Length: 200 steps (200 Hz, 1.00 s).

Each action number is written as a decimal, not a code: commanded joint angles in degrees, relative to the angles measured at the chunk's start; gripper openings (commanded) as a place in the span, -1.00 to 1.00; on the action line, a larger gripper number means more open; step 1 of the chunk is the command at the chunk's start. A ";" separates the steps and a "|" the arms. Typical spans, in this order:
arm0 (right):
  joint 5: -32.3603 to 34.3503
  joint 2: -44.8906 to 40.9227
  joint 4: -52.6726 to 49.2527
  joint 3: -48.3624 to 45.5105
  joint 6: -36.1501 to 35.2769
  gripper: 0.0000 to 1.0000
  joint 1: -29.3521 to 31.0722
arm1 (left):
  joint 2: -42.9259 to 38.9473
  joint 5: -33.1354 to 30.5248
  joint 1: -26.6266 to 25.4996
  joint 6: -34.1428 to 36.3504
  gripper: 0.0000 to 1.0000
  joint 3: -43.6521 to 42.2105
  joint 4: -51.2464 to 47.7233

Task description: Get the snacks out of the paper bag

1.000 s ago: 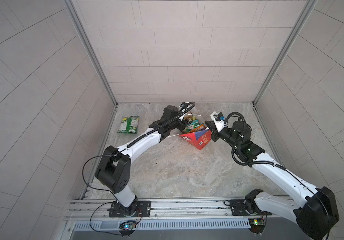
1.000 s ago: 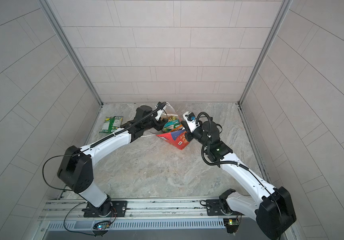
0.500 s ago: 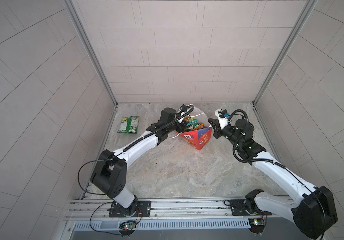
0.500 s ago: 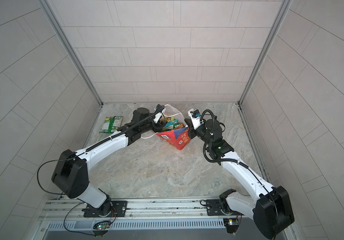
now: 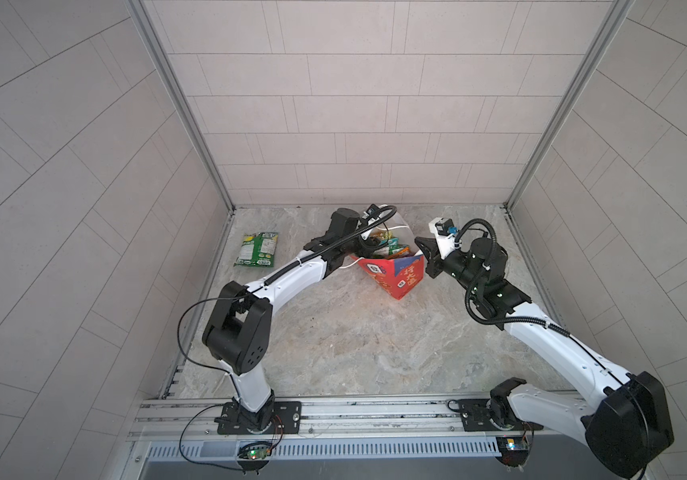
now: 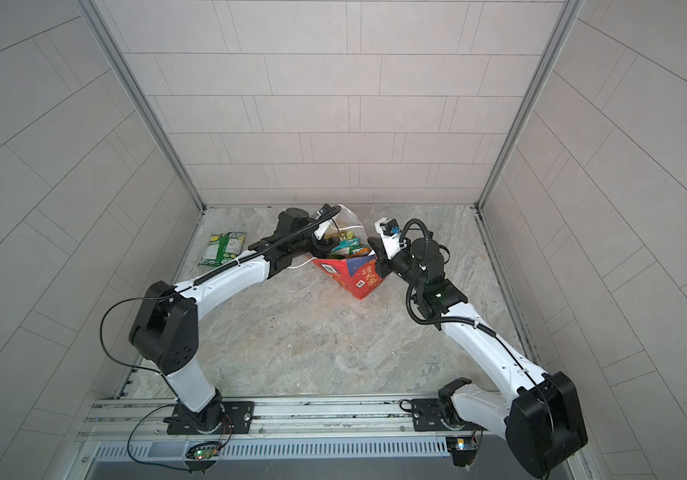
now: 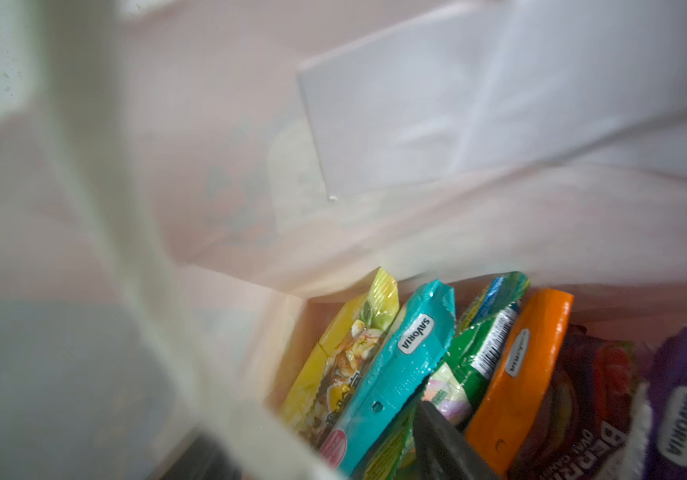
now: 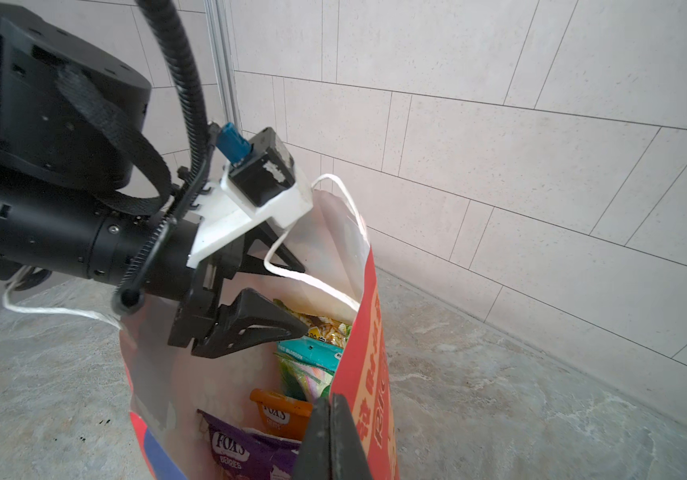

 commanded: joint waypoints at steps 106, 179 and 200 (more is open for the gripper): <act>-1.53 -0.33 4.86 -0.01 1.09 -1.00 -0.23 | 7.40 3.62 0.00 -3.48 -0.50 -2.12 5.97; -0.65 -0.21 8.31 -3.53 1.06 -1.00 -0.23 | -0.97 3.47 0.00 -6.89 -0.75 -5.79 10.13; -0.12 -0.83 10.96 -5.70 0.41 -1.00 -0.23 | -4.99 3.49 0.08 -8.05 -0.23 -8.07 12.54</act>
